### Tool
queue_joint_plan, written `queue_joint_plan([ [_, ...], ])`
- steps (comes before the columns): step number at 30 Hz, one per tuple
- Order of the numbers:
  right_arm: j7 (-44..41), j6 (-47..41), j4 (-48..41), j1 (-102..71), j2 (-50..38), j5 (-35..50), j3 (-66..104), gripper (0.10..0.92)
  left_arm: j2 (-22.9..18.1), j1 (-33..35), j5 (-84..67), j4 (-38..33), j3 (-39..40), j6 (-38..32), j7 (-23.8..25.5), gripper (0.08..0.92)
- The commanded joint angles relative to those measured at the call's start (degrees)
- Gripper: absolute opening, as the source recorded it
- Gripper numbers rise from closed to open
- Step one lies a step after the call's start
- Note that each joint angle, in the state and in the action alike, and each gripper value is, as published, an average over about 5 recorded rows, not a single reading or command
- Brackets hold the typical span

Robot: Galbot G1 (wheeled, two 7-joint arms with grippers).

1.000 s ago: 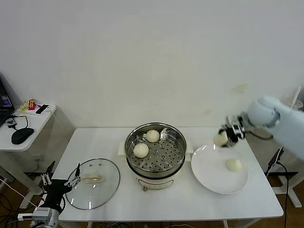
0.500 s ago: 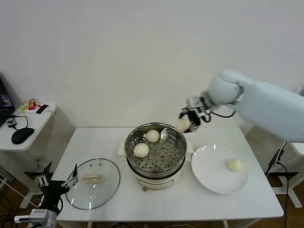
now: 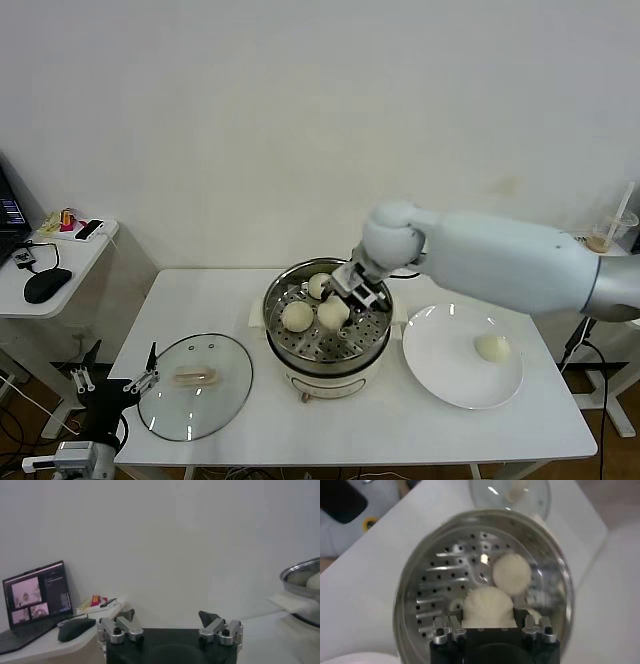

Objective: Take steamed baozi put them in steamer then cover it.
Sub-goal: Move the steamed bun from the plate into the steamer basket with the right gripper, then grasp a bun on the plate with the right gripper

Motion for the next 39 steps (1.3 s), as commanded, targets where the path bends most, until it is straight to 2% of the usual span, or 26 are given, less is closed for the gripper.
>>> queue_joint_plan([
  [1, 0.22, 7.41, 0.26, -1.58, 2.98, -6.15, -2.31, 0.631, -0.12, -0.04, -0.13, 0.27, -0.17, -0.07, -0.03, 0.823],
  [15, -1.62, 10.05, 1.25, -1.82, 1.79, -7.17, -2.98, 0.643, 0.14, -0.54, -0.58, 1.22, -0.18, -0.11, -0.06, 0.823],
  [22, -1.3, 8.16, 1.36, -1.01, 0.42, -9.0, -0.27, 0.793, 0.25, -0.47, -0.57, 1.07, -0.33, -0.05, -0.03, 0.823],
  [26, -1.32, 7.61, 0.23, -0.07, -0.57, -9.24, 2.0, 0.821, 0.43, -0.54, -0.56, 1.0, -0.4, 0.02, -0.02, 0.823],
  [32, -1.52, 0.13, -2.27, 0.93, -3.35, -4.94, 6.75, 0.823, 1.04, -0.6, -0.62, 0.54, -0.33, 0.26, 0.03, 0.823],
  [39, -3.35, -11.49, -1.79, 1.79, -11.74, -0.4, 10.86, 0.823, 2.1, -1.23, -0.97, 0.59, 0.23, 0.57, 0.12, 0.823],
])
